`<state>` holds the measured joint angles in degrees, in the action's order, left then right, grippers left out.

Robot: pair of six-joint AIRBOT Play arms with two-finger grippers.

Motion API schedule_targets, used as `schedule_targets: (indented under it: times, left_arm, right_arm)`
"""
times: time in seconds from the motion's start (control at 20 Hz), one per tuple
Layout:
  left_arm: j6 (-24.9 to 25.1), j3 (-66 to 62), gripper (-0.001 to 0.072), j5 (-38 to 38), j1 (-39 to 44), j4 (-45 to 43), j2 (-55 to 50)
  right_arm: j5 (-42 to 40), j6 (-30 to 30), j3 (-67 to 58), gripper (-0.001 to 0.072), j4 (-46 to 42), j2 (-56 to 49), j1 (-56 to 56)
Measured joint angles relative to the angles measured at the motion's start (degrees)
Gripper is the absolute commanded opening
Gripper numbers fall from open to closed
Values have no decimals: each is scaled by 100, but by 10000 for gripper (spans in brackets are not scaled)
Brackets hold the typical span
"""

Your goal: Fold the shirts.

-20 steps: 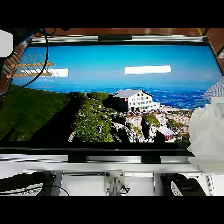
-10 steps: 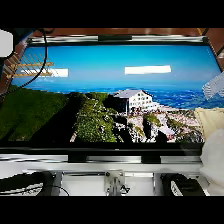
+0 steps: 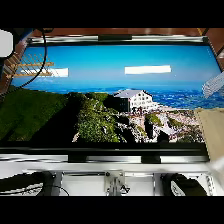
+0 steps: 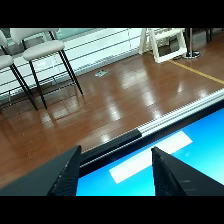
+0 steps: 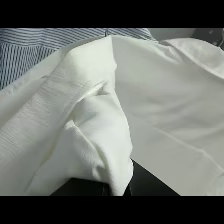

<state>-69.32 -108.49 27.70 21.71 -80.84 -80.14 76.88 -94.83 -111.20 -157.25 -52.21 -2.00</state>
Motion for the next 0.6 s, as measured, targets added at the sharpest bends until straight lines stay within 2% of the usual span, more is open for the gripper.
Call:
schedule_targets:
  times: [0.25,0.6]
  left_arm:
    - [0,0,537,-2,-76,0,0]
    - [0,0,537,-7,-186,0,0]
  right_arm:
    - [466,-140,-2,101,-540,468,0]
    - [984,289,-7,101,-1314,1648,192]
